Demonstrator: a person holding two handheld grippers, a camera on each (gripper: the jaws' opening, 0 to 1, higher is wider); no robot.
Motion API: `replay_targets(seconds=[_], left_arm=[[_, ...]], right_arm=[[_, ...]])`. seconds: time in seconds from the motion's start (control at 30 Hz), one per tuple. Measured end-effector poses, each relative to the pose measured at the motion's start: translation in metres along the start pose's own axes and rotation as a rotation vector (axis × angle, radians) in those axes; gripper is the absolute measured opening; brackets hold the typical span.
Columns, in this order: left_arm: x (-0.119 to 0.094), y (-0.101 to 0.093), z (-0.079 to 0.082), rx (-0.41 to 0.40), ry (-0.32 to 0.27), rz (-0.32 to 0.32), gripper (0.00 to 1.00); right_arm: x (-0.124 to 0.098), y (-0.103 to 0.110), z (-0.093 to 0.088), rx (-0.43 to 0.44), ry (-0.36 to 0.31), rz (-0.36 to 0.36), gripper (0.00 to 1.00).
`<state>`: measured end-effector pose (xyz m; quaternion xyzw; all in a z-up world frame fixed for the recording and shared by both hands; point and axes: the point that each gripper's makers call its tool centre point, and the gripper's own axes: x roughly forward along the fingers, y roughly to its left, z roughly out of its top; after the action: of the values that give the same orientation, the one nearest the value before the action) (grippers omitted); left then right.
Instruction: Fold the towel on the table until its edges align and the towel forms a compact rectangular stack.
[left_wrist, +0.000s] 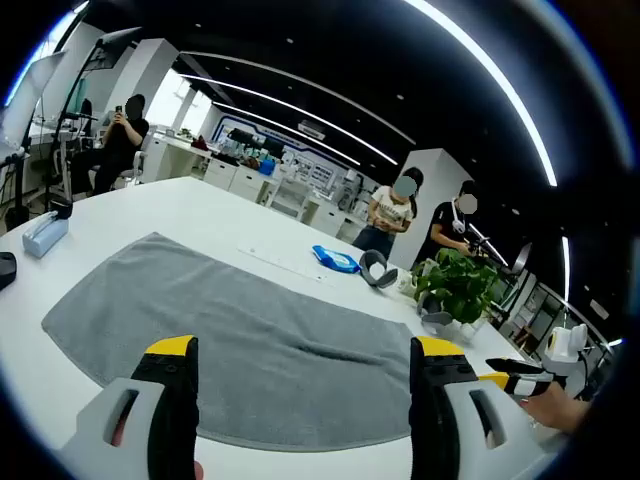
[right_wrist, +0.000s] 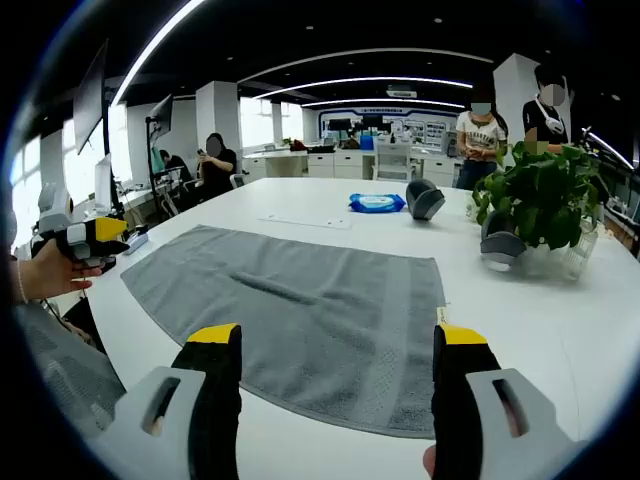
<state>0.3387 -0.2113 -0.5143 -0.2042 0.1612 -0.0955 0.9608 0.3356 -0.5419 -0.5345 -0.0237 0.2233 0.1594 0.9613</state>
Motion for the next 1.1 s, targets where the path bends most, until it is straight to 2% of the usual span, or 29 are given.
replay_targets(seconds=[1.1], left_arm=[[0.0004,-0.0008,-0.0016,-0.003,0.009,-0.003,0.88]], right_arm=[[-0.0006,-0.0026,-0.0021,0.005,0.011,-0.009,0.77]])
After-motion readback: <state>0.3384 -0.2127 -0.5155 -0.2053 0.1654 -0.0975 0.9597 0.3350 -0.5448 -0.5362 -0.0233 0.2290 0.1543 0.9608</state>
